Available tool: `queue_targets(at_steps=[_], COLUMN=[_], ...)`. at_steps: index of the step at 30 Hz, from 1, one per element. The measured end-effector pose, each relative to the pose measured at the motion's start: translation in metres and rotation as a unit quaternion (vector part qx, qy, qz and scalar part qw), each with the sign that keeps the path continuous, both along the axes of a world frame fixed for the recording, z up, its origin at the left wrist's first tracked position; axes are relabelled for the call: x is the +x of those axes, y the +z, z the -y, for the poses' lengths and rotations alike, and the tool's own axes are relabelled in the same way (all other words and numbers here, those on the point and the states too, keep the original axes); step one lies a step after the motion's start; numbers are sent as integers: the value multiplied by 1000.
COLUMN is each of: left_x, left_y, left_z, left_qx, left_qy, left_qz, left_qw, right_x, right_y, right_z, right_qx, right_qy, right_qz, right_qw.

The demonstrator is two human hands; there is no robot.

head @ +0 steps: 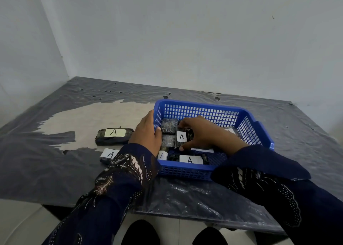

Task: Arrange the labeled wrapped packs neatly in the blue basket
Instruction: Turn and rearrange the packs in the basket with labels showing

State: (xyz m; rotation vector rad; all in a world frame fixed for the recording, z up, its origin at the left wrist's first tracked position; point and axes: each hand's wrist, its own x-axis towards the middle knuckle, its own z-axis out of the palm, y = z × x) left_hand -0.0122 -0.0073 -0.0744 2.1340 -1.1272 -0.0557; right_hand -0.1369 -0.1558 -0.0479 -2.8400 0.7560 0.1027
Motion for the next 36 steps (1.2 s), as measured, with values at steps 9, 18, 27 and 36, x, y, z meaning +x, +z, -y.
queue_targets(at_steps=[9, 18, 27, 36], left_x=[0, 1, 2, 2], left_y=[-1, -4, -4, -5], left_z=[0, 1, 0, -1], left_qx=[-10, -17, -26, -30], left_qy=[8, 9, 6, 1], left_qz=[6, -1, -10, -15], left_qw=[1000, 1000, 1000, 999], right_x=[10, 19, 18, 10], right_y=[-4, -1, 8, 6], right_z=[-2, -8, -2, 3], right_qx=[-39, -85, -73, -82], right_qy=[11, 15, 18, 39], right_qz=[-36, -76, -87, -59], right_qw=[999, 993, 993, 994])
